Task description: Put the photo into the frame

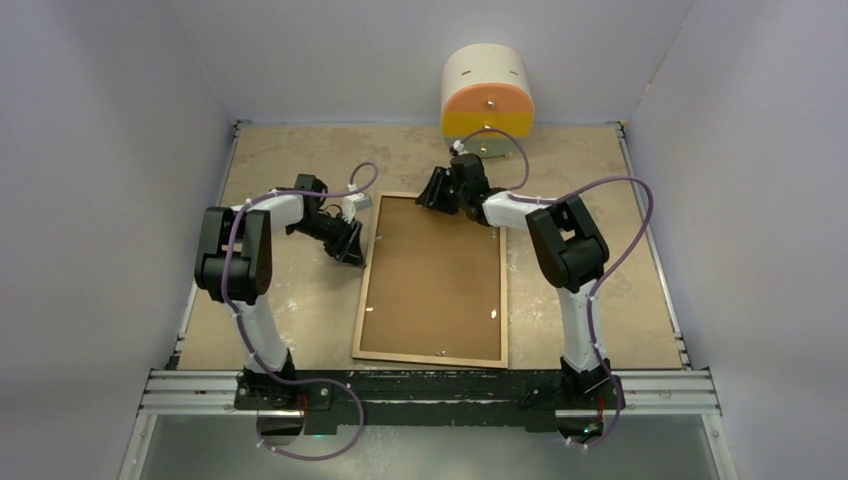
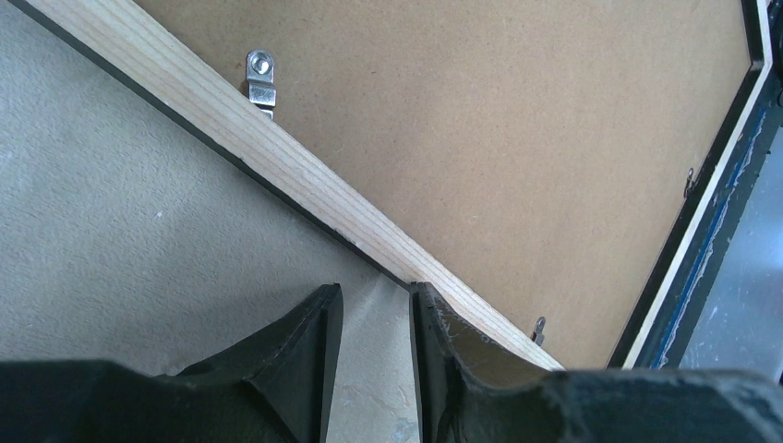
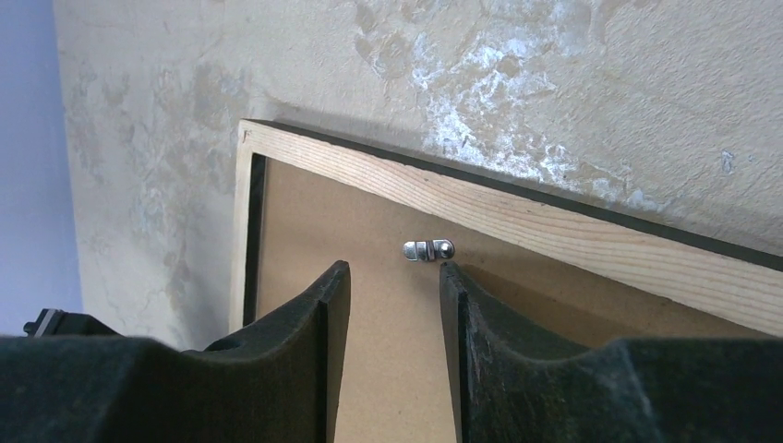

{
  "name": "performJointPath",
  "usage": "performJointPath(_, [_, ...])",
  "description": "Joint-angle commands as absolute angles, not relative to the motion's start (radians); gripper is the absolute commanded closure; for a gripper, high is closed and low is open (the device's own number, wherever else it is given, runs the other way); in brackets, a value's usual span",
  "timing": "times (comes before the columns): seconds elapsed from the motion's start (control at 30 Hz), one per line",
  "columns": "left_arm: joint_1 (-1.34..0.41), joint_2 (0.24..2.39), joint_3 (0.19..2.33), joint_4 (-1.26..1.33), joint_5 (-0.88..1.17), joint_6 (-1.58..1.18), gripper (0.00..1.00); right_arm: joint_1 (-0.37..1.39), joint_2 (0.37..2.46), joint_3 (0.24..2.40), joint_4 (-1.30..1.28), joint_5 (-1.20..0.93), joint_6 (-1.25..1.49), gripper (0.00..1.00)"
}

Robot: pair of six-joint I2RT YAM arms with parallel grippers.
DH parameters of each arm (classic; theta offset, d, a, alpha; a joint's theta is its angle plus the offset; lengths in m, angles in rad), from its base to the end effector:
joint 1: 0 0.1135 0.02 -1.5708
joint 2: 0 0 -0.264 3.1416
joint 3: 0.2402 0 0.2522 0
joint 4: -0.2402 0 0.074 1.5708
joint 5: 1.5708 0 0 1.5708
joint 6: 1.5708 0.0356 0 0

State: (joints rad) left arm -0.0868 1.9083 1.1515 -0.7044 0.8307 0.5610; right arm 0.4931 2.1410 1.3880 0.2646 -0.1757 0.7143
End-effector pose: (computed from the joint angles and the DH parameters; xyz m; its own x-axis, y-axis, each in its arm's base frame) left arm 0.3339 -0.0554 0.1406 -0.7646 0.4267 -0.4831 0.6445 0.5171 -0.5633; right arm 0.4186 0.2320 0.1608 -0.7067 0.3525 -0.6135 -0.1841 0.7456 0.6405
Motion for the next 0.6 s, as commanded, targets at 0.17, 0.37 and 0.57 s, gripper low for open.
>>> performJointPath(0.17, [-0.092,1.913,1.134,-0.702,0.787,0.59,0.65,0.488,2.182,1.429,0.289,-0.191,0.737,0.58])
performJointPath(0.37, [-0.094,1.913,1.134,-0.709,0.781,0.6,0.65,0.486,2.203,1.445,0.306,-0.2,0.758,0.6])
performJointPath(0.57, [-0.094,1.91,1.135,-0.713,0.78,0.607,0.66,0.486,2.215,1.458,0.314,-0.2,0.768,0.62])
